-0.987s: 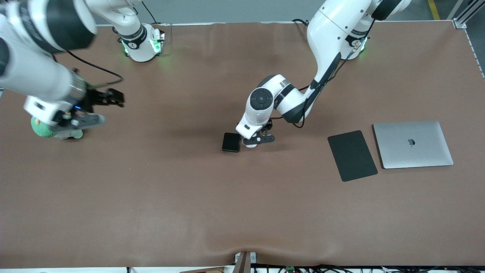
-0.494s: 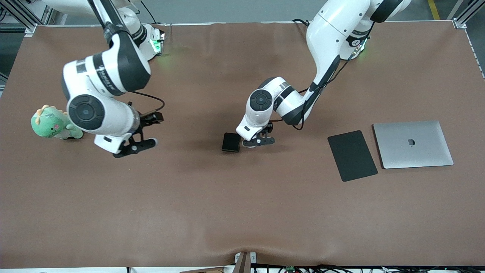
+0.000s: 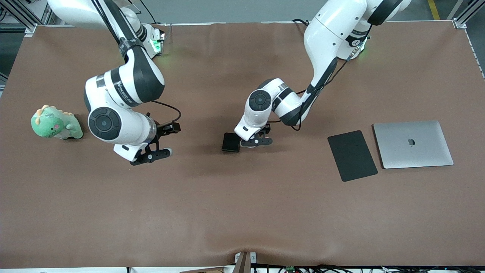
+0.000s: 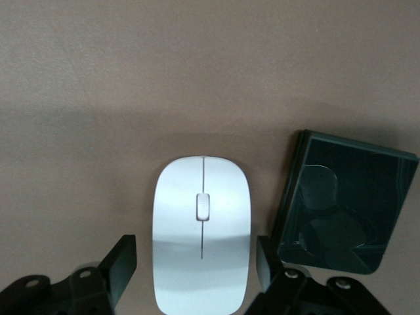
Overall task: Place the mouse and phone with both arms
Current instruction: 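Grasp the mouse with the left gripper while the right gripper grasps the phone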
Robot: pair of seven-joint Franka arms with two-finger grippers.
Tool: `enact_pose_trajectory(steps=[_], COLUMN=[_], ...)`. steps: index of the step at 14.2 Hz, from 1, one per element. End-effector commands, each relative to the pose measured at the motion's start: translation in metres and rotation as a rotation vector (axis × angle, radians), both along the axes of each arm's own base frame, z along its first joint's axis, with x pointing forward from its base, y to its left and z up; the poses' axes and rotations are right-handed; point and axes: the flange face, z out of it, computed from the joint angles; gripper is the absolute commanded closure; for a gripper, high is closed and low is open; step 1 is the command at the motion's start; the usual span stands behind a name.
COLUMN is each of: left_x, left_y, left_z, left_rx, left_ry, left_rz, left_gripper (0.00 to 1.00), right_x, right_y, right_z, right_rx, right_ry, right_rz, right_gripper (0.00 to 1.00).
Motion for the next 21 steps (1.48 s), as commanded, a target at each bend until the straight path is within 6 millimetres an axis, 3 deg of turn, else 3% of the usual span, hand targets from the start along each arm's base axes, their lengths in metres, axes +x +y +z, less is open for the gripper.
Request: enact_pose_trajectory(steps=[1, 3, 6, 8, 9, 12, 15, 18, 21], left_x=[0.003, 0.004, 0.011, 0.031, 0.043, 0.076, 0.107, 0.127, 0.128], left_y=[-0.008, -0.007, 0.006, 0.031, 0.049, 0.120, 0.205, 0.298, 0.368], left_z=[-0.010, -0.008, -0.001, 0.031, 0.054, 0.114, 0.152, 0.157, 0.142], left_rx=[-0.019, -0.022, 0.002, 0.046, 0.067, 0.150, 0.172, 0.168, 0.160], left_ry=[-0.035, -0.039, -0.028, -0.008, -0.002, 0.047, 0.069, 0.084, 0.082], left_rz=[0.003, 0.007, 0.017, 0.053, 0.076, 0.103, 0.073, 0.035, 0.019], left_gripper=[0.24, 0.40, 0.73, 0.96, 1.00, 1.00, 1.00, 1.00, 1.00], right_x=[0.002, 0.000, 0.003, 0.006, 0.006, -0.010, -0.035, -0.047, -0.045], right_y=[0.005, 0.024, 0.043, 0.047, 0.053, 0.101, 0.159, 0.190, 0.205], right_z=[-0.010, -0.011, -0.034, -0.046, -0.053, -0.079, -0.119, -0.155, -0.181], right_rx=[0.028, 0.033, 0.021, 0.019, 0.012, -0.026, -0.078, -0.129, -0.130], right_ry=[-0.034, -0.064, -0.088, -0.098, -0.100, -0.123, -0.197, -0.248, -0.245], right_rz=[-0.069, -0.106, -0.176, -0.206, -0.237, -0.306, -0.311, -0.339, -0.331], right_gripper=[0.00, 0.00, 0.00, 0.00, 0.00, 0.00, 0.00, 0.00, 0.00])
